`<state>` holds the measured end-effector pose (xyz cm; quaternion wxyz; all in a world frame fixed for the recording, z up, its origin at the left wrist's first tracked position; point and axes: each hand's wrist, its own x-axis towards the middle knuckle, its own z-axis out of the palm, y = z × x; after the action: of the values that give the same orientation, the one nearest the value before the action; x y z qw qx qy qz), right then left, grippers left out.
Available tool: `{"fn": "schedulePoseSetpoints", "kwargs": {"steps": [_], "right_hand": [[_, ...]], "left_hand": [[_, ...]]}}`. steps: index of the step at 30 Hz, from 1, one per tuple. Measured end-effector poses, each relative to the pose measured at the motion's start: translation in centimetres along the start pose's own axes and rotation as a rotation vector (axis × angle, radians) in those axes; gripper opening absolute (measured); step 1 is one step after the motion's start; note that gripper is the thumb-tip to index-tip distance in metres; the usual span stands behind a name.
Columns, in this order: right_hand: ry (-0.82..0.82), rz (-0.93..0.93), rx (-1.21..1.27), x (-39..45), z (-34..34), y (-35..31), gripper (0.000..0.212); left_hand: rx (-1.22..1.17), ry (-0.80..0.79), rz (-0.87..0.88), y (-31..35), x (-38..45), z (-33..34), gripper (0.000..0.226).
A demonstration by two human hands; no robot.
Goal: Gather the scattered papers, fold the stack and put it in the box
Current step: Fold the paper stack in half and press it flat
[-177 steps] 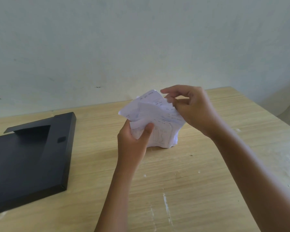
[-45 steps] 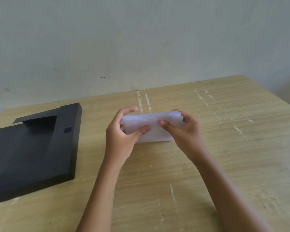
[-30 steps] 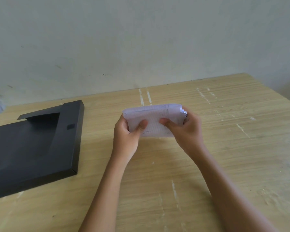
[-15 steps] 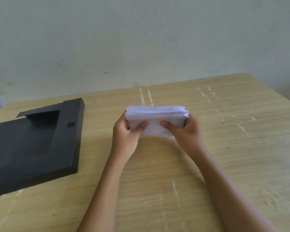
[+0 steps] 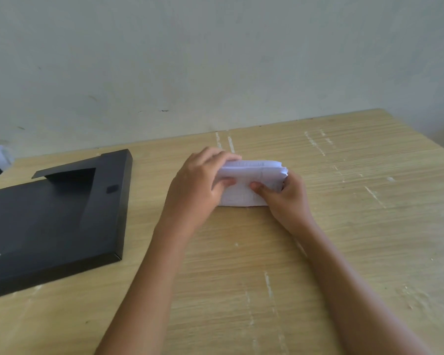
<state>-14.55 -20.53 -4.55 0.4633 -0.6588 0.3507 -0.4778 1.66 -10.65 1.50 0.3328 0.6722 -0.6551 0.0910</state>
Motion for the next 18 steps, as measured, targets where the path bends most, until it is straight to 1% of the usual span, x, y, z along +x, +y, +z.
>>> {"fn": "schedulePoseSetpoints", "kwargs": {"steps": [1, 3, 4, 5, 6, 7, 8, 9, 11, 13, 15, 16, 18], "right_hand": [[0.019, 0.007, 0.009, 0.1, 0.0, -0.1, 0.024], [0.047, 0.020, 0.036, 0.3, -0.2, -0.2, 0.025], [0.059, 0.024, 0.045, 0.4, -0.3, -0.3, 0.024], [0.066, 0.035, 0.054, 0.4, -0.5, -0.3, 0.024], [0.057, 0.048, 0.065, 0.4, -0.6, -0.3, 0.022], [0.030, 0.063, 0.075, 0.4, -0.8, -0.4, 0.020], [-0.013, 0.074, 0.081, 0.4, -0.9, -0.5, 0.020], [-0.057, 0.079, 0.075, 0.3, -1.0, -0.6, 0.023], [-0.109, 0.057, -0.010, 0.2, -1.1, -0.8, 0.027], [-0.095, 0.007, -0.096, 0.1, -0.8, -1.1, 0.024], [-0.047, -0.014, -0.130, 0.0, -0.4, -1.3, 0.021], [-0.028, -0.014, -0.152, 0.0, -0.2, -1.2, 0.023], [-0.013, 0.000, -0.206, -0.2, 0.1, -1.3, 0.036]], "left_hand": [[-0.098, 0.018, -0.040, -0.1, 0.4, -0.3, 0.042], [-0.339, 0.013, -0.183, -0.7, 0.7, -0.6, 0.055], [-0.463, -0.033, -0.279, -1.2, 0.8, -0.5, 0.061], [-0.542, -0.094, -0.373, -1.8, 0.6, 0.0, 0.059], [-0.562, -0.143, -0.438, -2.3, 0.3, 0.9, 0.048], [-0.569, -0.159, -0.485, -2.7, -0.1, 1.7, 0.033], [-0.586, -0.144, -0.520, -2.9, -0.6, 2.4, 0.024], [-0.619, -0.101, -0.535, -2.9, -1.1, 2.9, 0.022], [-0.635, 0.028, -0.512, -2.8, -1.8, 3.9, 0.025], [-0.636, 0.132, -0.485, -2.5, -2.2, 4.3, 0.026], [-0.626, 0.142, -0.521, -2.6, -2.6, 5.0, 0.028], [-0.612, 0.138, -0.547, -2.8, -2.8, 5.4, 0.028], [-0.597, 0.131, -0.610, -3.4, -3.1, 6.1, 0.029]]}}
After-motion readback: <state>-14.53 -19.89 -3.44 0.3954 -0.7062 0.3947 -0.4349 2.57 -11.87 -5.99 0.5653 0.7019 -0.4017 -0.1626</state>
